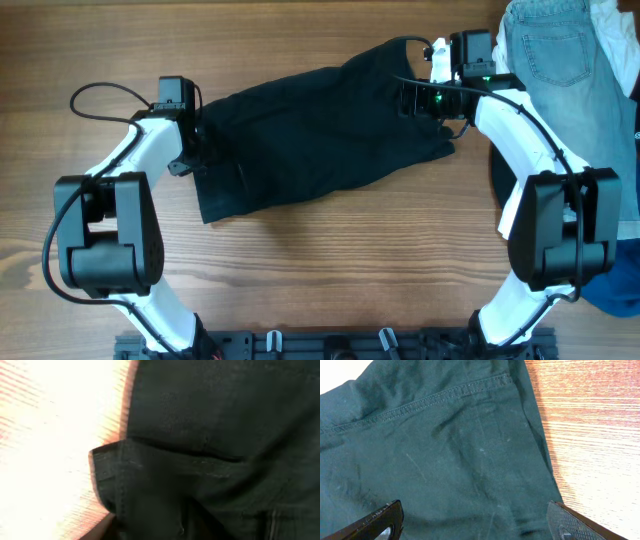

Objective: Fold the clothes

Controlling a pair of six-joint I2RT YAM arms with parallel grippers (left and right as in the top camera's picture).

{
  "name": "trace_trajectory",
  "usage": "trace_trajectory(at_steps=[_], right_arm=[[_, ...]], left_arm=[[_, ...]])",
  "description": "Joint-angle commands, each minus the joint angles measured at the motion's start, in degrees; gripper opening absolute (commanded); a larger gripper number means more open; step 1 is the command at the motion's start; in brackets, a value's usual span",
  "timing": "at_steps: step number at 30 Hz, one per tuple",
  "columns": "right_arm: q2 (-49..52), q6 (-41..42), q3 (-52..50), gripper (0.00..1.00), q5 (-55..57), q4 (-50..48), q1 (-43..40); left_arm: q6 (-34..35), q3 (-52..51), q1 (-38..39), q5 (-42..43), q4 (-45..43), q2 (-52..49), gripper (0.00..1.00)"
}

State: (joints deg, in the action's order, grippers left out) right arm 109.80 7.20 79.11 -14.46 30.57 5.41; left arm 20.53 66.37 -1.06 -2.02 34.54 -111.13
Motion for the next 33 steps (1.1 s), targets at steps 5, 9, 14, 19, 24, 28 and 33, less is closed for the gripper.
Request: trace_trajectory(at_steps=[5, 9, 14, 19, 24, 28, 33], right_arm=[[-1.18, -1.05, 0.17, 0.91, 0.9, 2.58, -0.44], [-1.18, -1.07, 0.17, 0.84, -2.32, 4.94, 0.24], [-1.18, -1.01, 0.17, 0.8, -4.07, 8.41, 3.21], [-1.18, 0.46, 0.17, 0.81, -4.76, 6.69, 3.76], [-1.16, 0.48, 0.15, 0.73, -5.01, 4.42, 3.8], [-1.16, 0.46, 0.11, 0.57, -5.11, 3.26, 5.68], [0.09, 1.14, 0.11, 0.1, -5.09, -2.23, 11.21]], left_arm=[[2.93, -5.57, -0.24, 4.74, 1.11, -11.43, 0.04], [2.89, -4.17, -3.89, 4.74, 6.75, -3.52, 0.04], [2.47, -4.09, -9.99, 4.76, 11.91, 11.3, 0.04], [1.95, -3.98, -11.69, 4.76, 14.43, 25.73, 0.04], [-0.9, 1.88, -11.69, 5.16, 21.44, 31.41, 0.04], [-3.82, 6.32, -11.58, 5.42, 24.28, 31.08, 0.04], [-3.8, 7.06, -10.91, 11.3, 18.93, 29.2, 0.04]])
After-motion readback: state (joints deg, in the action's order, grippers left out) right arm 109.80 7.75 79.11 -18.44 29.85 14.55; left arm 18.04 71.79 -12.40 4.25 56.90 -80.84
